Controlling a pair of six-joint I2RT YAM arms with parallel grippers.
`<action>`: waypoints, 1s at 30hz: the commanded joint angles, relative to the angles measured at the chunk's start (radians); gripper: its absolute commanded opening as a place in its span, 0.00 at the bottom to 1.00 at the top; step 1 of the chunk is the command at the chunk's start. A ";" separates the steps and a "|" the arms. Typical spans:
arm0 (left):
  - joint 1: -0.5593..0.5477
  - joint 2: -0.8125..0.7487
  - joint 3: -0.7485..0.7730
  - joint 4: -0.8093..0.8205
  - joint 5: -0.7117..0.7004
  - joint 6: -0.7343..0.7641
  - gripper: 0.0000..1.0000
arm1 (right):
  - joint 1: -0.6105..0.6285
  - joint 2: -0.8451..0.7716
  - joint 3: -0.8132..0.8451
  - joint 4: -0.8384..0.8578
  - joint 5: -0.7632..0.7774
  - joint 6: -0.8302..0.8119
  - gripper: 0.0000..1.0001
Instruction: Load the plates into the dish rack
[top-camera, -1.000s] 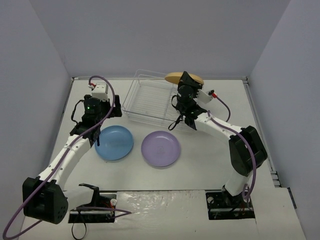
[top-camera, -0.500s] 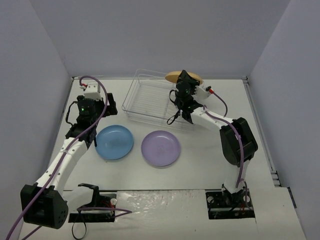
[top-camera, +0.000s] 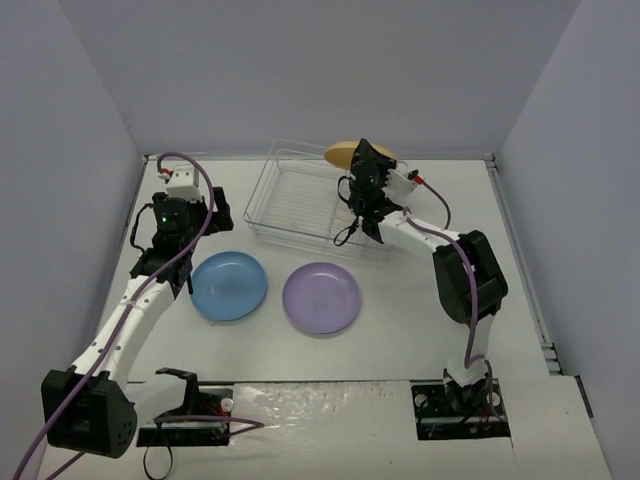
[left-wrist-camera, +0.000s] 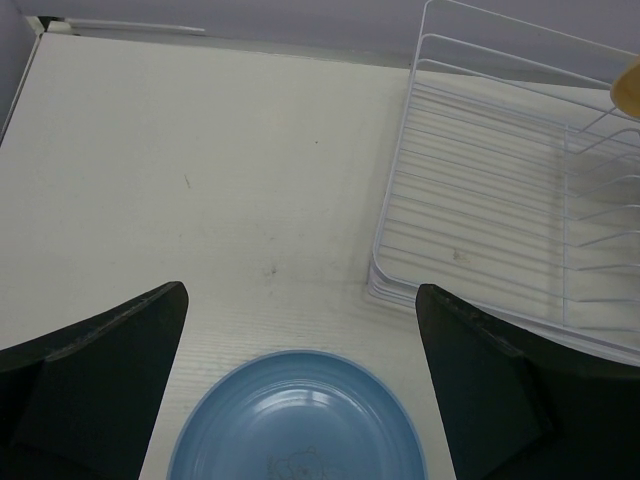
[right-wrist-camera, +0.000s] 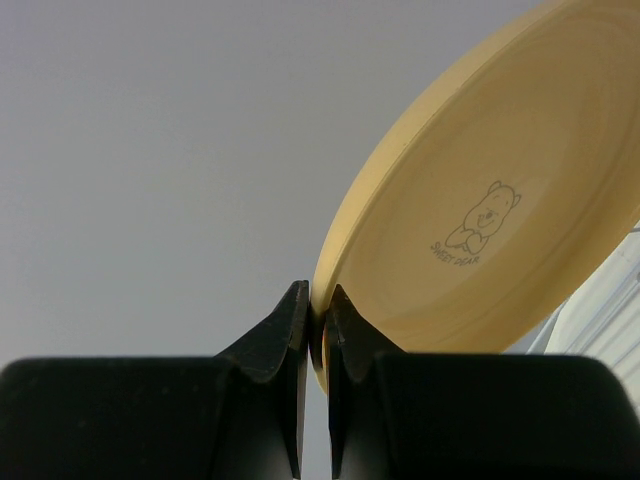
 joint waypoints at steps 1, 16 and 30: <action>0.011 -0.003 0.028 0.070 -0.001 -0.012 0.97 | -0.002 -0.008 0.041 0.060 0.018 0.031 0.00; 0.018 -0.009 0.034 0.059 0.007 -0.018 0.97 | -0.013 -0.028 0.029 0.032 0.032 0.015 0.00; 0.023 -0.008 0.034 0.054 0.007 -0.022 0.97 | -0.034 0.036 0.056 -0.018 -0.003 0.083 0.08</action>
